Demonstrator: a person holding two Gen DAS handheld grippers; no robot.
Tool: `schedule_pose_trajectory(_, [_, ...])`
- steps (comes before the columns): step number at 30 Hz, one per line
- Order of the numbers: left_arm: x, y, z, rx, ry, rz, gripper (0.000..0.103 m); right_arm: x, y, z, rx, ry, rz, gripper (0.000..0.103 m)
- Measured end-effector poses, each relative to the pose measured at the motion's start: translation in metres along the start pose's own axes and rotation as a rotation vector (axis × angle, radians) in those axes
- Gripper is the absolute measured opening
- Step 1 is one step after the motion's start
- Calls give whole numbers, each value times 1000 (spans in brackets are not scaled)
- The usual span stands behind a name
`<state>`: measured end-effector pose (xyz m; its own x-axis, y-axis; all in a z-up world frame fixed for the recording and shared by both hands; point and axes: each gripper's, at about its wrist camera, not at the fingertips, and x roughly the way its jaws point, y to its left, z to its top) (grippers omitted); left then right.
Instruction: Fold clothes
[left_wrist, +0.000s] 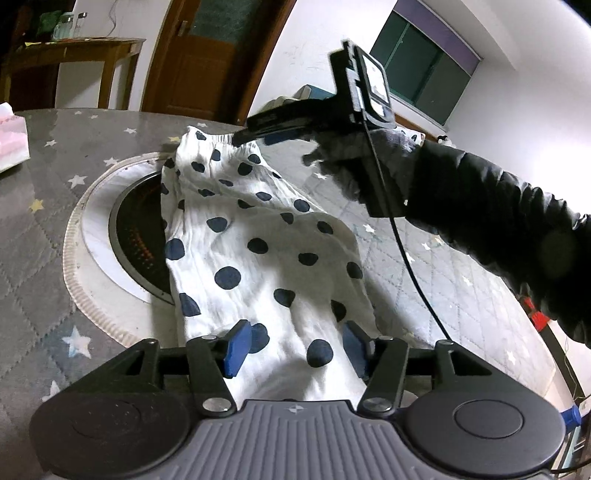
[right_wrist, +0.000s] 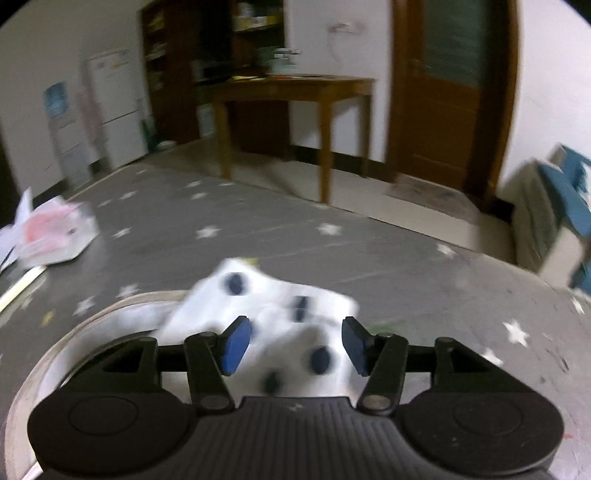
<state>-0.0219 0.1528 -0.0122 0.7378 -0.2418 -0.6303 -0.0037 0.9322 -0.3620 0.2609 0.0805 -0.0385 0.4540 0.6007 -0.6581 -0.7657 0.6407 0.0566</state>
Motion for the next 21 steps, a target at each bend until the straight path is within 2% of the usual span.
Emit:
schedule_pose_trajectory(6, [5, 1, 1, 0, 20, 16, 68, 13, -33, -9, 58, 18, -11, 60])
schedule_pose_trajectory(9, [7, 0, 2, 1, 26, 21, 72, 21, -36, -8, 74, 13, 23, 60])
schedule_pose_trajectory(17, [6, -2, 4, 14, 28, 50, 91, 39, -38, -6, 88, -9, 96, 59])
schedule_pose_trajectory(21, [4, -4, 5, 24, 19, 73, 103, 42, -30, -5, 76, -15, 112, 35])
